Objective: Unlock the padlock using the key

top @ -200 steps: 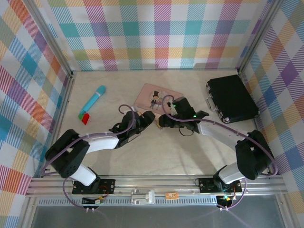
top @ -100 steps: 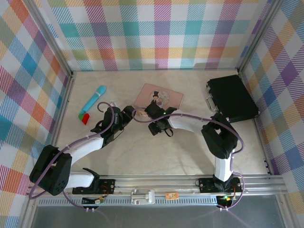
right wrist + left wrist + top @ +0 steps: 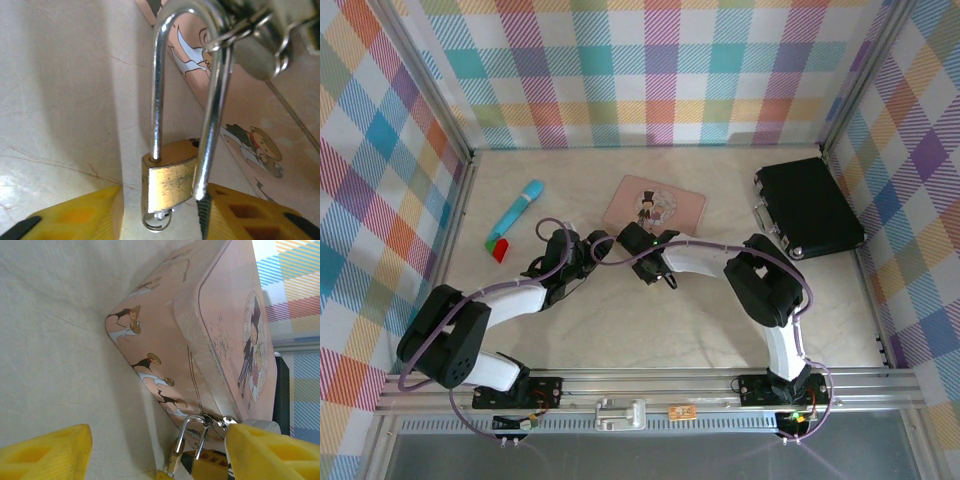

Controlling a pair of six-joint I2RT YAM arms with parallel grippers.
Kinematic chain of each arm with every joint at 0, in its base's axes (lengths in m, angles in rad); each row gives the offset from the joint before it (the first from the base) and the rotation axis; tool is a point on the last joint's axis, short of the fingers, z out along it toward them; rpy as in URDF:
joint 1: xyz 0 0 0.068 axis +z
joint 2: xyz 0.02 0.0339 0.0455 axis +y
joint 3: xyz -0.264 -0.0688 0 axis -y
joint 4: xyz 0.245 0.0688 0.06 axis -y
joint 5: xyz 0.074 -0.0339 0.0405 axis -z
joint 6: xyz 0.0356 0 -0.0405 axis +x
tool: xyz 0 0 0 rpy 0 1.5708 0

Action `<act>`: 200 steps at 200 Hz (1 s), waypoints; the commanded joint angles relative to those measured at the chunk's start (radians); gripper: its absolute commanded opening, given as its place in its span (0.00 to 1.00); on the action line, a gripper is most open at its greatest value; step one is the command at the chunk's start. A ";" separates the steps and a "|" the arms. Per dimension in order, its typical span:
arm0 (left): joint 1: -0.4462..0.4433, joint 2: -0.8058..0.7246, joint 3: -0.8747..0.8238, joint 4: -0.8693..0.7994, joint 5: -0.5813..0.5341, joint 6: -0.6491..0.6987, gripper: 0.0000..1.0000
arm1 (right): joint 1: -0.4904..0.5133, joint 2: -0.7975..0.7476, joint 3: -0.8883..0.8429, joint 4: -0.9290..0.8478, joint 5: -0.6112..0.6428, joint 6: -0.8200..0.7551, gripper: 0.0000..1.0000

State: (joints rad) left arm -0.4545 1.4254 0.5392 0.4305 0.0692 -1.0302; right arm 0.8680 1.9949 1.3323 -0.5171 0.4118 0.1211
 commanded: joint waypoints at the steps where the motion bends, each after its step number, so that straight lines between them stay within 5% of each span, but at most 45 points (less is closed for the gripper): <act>1: 0.010 0.017 -0.012 0.080 0.042 -0.011 0.71 | -0.015 0.058 0.013 0.034 0.072 0.013 0.39; 51: 0.010 0.034 -0.034 0.155 0.082 -0.009 0.69 | -0.054 0.022 -0.018 0.073 -0.025 0.027 0.17; 100: -0.005 0.143 -0.069 0.395 0.156 -0.030 0.63 | -0.123 -0.060 -0.083 0.155 -0.349 -0.002 0.03; 151: -0.060 0.324 -0.007 0.611 0.162 -0.070 0.53 | -0.155 -0.070 -0.096 0.183 -0.545 -0.035 0.00; 200: -0.099 0.426 0.054 0.636 0.103 -0.096 0.51 | -0.167 -0.066 -0.097 0.217 -0.702 -0.013 0.00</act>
State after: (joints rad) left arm -0.5404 1.8183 0.5636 0.9825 0.2066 -1.1076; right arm 0.7033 1.9270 1.2488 -0.3256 -0.1520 0.1120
